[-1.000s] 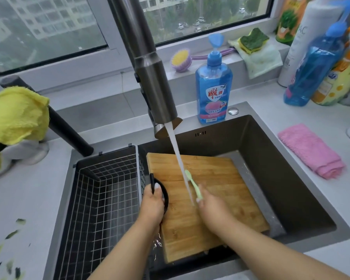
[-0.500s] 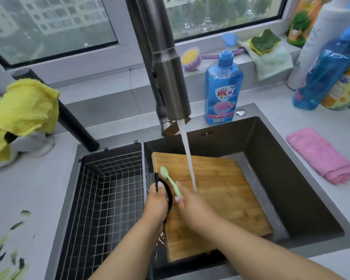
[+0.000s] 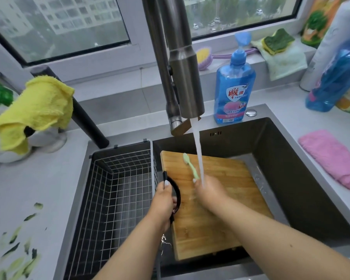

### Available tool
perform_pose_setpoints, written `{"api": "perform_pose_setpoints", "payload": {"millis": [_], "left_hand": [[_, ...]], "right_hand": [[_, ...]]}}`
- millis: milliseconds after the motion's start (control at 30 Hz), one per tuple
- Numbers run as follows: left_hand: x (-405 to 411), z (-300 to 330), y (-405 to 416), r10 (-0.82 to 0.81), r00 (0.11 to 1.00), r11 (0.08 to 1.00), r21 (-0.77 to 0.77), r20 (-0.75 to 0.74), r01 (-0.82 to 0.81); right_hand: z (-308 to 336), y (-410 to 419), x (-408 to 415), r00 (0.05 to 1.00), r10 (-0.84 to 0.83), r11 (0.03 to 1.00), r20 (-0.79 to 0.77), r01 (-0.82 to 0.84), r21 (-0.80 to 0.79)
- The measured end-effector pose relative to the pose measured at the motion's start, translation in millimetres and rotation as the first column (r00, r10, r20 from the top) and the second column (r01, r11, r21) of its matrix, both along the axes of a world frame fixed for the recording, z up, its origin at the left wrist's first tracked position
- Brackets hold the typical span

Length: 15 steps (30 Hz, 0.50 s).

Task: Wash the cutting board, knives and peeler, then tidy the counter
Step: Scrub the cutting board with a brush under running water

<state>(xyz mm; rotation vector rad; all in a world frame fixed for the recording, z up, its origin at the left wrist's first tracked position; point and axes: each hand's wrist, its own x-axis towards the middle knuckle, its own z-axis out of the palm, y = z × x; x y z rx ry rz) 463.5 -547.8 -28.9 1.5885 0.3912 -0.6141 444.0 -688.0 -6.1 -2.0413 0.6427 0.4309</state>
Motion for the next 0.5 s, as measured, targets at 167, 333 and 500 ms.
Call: {"api": "perform_pose_setpoints", "payload": {"millis": [167,333,500], "left_hand": [[0,-5,3,-0.022,0.999,0.999,0.039,0.032,0.021],[0,-4,3,-0.045,0.999,0.998,0.052,0.001,0.045],[-1,-4,4,-0.051,0.999,0.997,0.055,0.017,0.05]], "right_hand": [[2,40,-16,0.951,0.281,0.947,0.126,-0.254,-0.196],[-6,-7,10,0.989,-0.113,0.993,-0.095,0.111,-0.03],[-4,5,-38,0.979,0.202,0.958,-0.032,-0.205,-0.203]]}}
